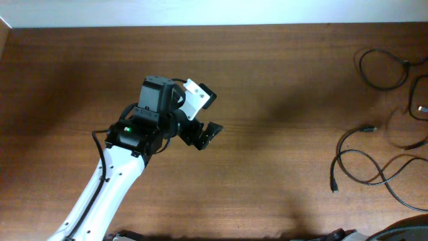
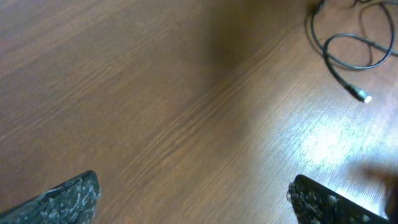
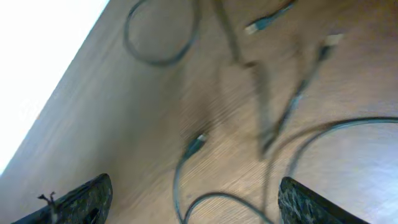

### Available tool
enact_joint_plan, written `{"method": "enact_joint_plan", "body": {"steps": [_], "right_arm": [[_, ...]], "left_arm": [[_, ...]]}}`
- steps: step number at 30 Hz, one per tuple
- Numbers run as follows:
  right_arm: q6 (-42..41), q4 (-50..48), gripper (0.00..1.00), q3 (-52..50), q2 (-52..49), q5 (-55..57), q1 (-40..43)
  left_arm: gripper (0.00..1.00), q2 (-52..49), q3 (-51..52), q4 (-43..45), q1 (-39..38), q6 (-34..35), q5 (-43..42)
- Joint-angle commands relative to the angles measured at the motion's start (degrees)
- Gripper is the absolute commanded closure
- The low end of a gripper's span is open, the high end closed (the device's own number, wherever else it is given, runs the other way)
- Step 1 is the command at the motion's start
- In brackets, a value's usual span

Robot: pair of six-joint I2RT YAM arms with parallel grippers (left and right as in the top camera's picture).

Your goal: Untangle cables

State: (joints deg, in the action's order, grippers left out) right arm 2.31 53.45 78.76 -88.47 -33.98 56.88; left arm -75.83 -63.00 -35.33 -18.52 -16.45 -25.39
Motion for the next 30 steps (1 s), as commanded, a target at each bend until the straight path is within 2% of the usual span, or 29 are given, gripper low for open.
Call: {"method": "enact_joint_plan", "body": {"steps": [1, 4, 7, 9, 15, 17, 20, 23, 30], "right_arm": [[6.2, 2.2, 0.12, 0.9, -0.2, -1.6, -8.4], [11.0, 4.7, 0.08, 0.9, -0.2, -1.2, -19.5], [13.8, 7.5, 0.06, 0.9, -0.2, 4.9, -31.6], [13.8, 8.6, 0.05, 0.9, -0.2, 10.9, -41.9], [13.3, 10.6, 0.05, 0.9, -0.2, 10.7, -58.7], [13.3, 10.6, 0.05, 0.9, -0.2, 10.7, -66.4], [13.2, 10.4, 0.05, 0.9, -0.2, 13.2, -70.4], [5.7, 10.0, 0.05, 0.9, -0.2, 19.7, -73.9], [5.7, 10.1, 0.01, 0.9, -0.2, 16.4, -74.2]], "left_arm": [[0.01, 0.8, 0.0, -0.9, -0.2, 0.7, 2.9], [0.01, 0.8, 0.0, -0.9, -0.2, 1.1, 3.9], [0.01, 0.8, 0.0, -0.9, -0.2, 6.4, 10.6], [0.01, 0.8, 0.0, -0.8, 0.5, 14.1, 18.9], [0.01, 0.8, 0.0, -0.8, 1.5, 15.3, 20.0], [0.01, 0.8, 0.0, -0.7, 1.6, 19.4, 24.8], [0.01, 0.8, 0.0, -0.8, 2.2, 21.7, 25.8], [0.01, 0.8, 0.0, -1.2, 3.4, 21.9, 25.7], [0.01, 0.8, 0.0, -1.8, 3.3, 21.8, 25.6]]}}
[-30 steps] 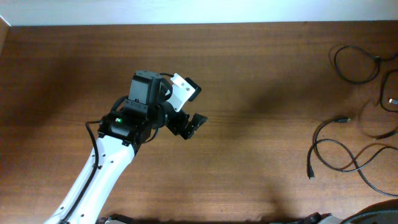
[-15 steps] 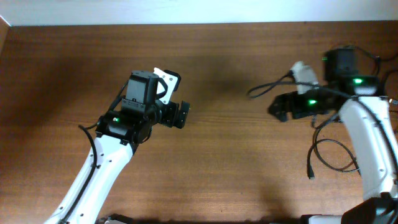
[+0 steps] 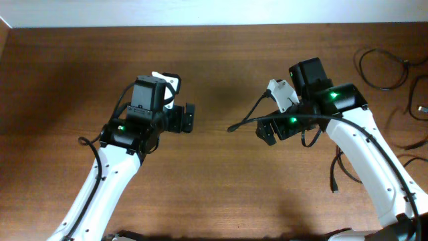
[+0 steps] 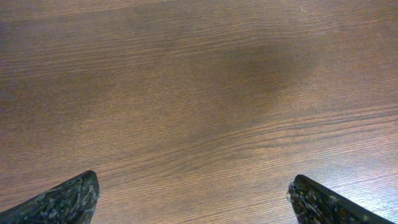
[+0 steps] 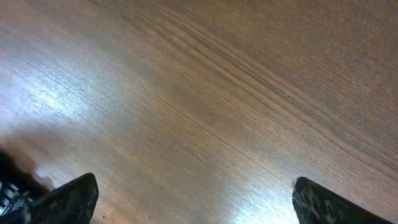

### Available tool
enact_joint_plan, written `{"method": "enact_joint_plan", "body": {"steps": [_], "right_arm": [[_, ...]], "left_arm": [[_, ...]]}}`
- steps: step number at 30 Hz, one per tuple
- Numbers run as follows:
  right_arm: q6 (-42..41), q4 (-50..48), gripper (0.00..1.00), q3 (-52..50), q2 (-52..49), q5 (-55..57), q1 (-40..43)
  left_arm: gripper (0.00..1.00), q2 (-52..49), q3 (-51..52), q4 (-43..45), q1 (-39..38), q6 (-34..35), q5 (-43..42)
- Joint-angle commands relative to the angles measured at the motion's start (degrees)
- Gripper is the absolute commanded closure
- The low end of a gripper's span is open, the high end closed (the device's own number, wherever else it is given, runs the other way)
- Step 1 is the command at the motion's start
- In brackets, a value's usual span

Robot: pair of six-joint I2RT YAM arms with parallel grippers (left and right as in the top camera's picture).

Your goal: Untangle cables

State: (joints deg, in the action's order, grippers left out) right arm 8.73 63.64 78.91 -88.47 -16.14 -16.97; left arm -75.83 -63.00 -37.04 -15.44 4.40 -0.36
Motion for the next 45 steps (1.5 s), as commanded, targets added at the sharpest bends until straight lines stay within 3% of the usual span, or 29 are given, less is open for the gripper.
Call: {"method": "enact_joint_plan", "body": {"steps": [1, 35, 40, 45], "right_arm": [[-0.7, -0.2, 0.01, 0.7, -0.2, -1.3, -0.4], [-0.7, -0.2, 0.01, 0.7, -0.2, -1.2, -0.3], [-0.7, -0.2, 0.01, 0.7, -0.2, -1.2, -0.3], [-0.7, -0.2, 0.01, 0.7, -0.2, -1.2, -0.3]], "left_arm": [[0.01, 0.8, 0.0, -0.1, 0.2, 1.0, 0.6], [0.01, 0.9, 0.7, -0.1, 0.2, 1.0, 0.6], [0.01, 2.4, 7.8, -0.1, 0.2, 0.9, 1.0], [0.01, 10.3, 19.9, 0.6, 0.2, 1.0, 2.7]]}}
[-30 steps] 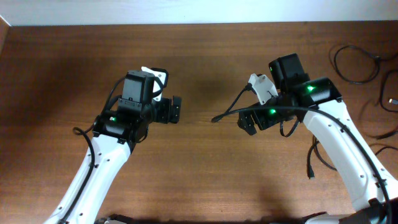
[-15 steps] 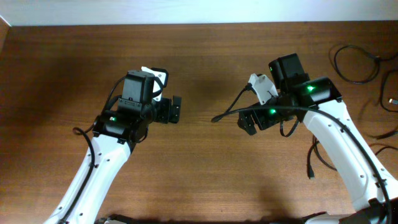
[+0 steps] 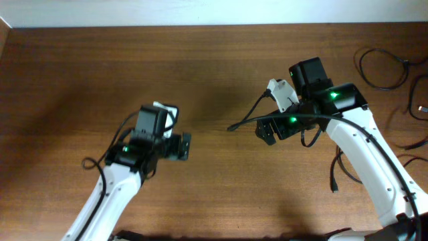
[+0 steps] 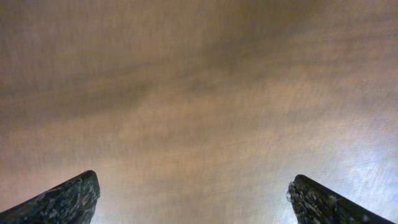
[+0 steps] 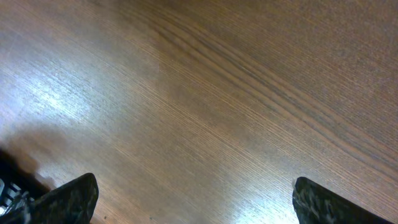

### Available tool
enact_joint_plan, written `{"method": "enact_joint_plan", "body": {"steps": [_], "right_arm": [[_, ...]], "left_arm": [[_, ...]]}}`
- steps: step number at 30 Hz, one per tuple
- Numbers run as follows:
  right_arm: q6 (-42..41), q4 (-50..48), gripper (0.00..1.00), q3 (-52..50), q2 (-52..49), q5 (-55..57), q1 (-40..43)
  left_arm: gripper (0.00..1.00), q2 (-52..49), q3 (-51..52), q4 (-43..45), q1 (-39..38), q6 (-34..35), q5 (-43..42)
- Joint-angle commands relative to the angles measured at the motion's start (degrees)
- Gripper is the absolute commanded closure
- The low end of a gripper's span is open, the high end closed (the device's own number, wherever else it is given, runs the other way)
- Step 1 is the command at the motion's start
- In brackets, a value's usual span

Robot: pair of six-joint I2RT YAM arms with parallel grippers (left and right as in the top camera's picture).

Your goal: Untangle cables

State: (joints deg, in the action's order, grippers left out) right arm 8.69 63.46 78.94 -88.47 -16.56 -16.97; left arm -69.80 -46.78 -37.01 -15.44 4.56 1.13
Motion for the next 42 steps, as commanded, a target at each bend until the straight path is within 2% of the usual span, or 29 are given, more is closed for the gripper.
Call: {"method": "enact_joint_plan", "body": {"steps": [1, 8, 11, 15, 20, 36, 38, 40, 42], "right_arm": [[-0.6, 0.0, 0.01, 0.7, -0.2, -0.8, -0.3], [-0.6, 0.0, 0.01, 0.7, -0.2, -0.8, -0.3], [-0.6, 0.0, 0.01, 0.7, -0.2, -0.8, -0.3], [-0.6, 0.0, 0.01, 0.7, -0.2, -0.8, -0.3], [-0.6, 0.0, 0.01, 0.7, -0.2, -0.8, -0.3], [-0.6, 0.0, 0.01, 0.7, -0.2, -0.8, -0.3], [-0.6, 0.0, 0.01, 0.7, -0.2, -0.8, -0.3], [-0.6, 0.0, 0.01, 0.7, -0.2, -0.8, -0.3], [-0.6, 0.0, 0.01, 0.7, -0.2, -0.8, -0.3]], "left_arm": [[0.02, 7.2, 6.4, 1.2, 0.2, 0.8, 1.2], [0.01, 19.7, 19.1, 13.0, 0.2, 0.9, 1.2], [0.01, 25.7, 25.9, 23.2, 0.2, 0.8, 0.1], [0.01, 31.7, 31.1, 30.0, 0.2, 0.8, -1.3], [0.01, 39.7, 35.9, 34.8, 0.2, 0.8, -1.3], [0.01, 54.8, 37.9, 35.1, 0.2, 0.8, -1.4], [0.01, 55.3, 40.6, 38.7, 0.2, 0.9, -1.4], [0.01, 56.1, 45.5, 47.0, 0.2, 0.8, -2.5], [0.01, 56.3, 46.2, 49.0, 0.2, 1.0, -2.9]]}}
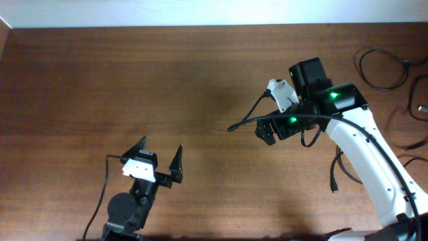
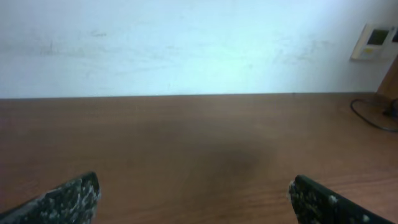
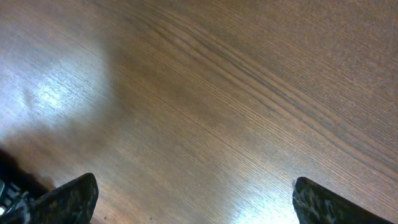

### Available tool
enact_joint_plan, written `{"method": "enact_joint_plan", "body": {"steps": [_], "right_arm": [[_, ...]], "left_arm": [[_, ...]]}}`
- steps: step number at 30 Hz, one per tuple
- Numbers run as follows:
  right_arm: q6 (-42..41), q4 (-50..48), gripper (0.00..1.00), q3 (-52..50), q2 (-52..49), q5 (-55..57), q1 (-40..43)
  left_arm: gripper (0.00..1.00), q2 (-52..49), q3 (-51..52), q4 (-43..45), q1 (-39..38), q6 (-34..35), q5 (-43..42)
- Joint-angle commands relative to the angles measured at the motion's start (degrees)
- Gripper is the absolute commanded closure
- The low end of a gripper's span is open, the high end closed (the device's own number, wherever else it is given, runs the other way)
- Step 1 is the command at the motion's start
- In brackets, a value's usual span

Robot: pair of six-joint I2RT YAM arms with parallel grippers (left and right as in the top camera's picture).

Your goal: Untangle cables

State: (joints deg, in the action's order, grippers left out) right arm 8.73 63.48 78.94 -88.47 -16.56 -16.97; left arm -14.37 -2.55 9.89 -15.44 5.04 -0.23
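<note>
Several black cables lie loose at the table's far right: a loop [image 1: 382, 68] at the back and curled strands with plugs [image 1: 364, 164] nearer the front. One strand [image 2: 373, 118] shows at the right edge of the left wrist view. My right gripper [image 1: 267, 132] hangs open over bare wood right of the middle, well left of the cables. Its fingertips [image 3: 62, 199] have only wood between them. My left gripper [image 1: 159, 152] is open at the front left, far from the cables, level and facing the back wall, with fingertips [image 2: 65, 200] wide apart.
The brown wooden table [image 1: 200, 80] runs to a white wall [image 2: 186, 43] at the back. A small white wall box [image 2: 375, 41] sits at the upper right. A thin black lead [image 1: 244, 119] hangs from my right wrist.
My left arm has drawn back to the table's front edge, and its camera, which faced the wood, now faces the back wall. The right arm and the cables are unchanged.
At first only my left arm showed overhead, open at mid-table, while the right wrist camera looked at the cables. Then the right gripper stood open over bare wood right of centre and has stayed there. The left arm was nearer the front each time since.
</note>
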Motion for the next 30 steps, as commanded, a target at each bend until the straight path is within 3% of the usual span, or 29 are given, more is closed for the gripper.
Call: {"method": "enact_joint_plan", "body": {"steps": [1, 9, 16, 30], "right_arm": [[-0.7, 0.0, 0.01, 0.7, -0.2, -0.8, -0.3], [-0.7, 0.0, 0.01, 0.7, -0.2, -0.8, -0.3], [-0.7, 0.0, 0.01, 0.7, -0.2, -0.8, -0.3], [-0.7, 0.0, 0.01, 0.7, -0.2, -0.8, -0.3]], "left_arm": [[0.01, 0.9, 2.0, 2.5, 0.2, 0.6, -1.6], [0.01, 4.7, 2.0, 1.5, 0.2, 0.5, -1.5], [0.01, 13.8, 2.0, -9.0, 0.2, 0.5, -0.8], [0.01, 14.1, 2.0, -14.7, 0.2, 0.1, 0.6]]}}
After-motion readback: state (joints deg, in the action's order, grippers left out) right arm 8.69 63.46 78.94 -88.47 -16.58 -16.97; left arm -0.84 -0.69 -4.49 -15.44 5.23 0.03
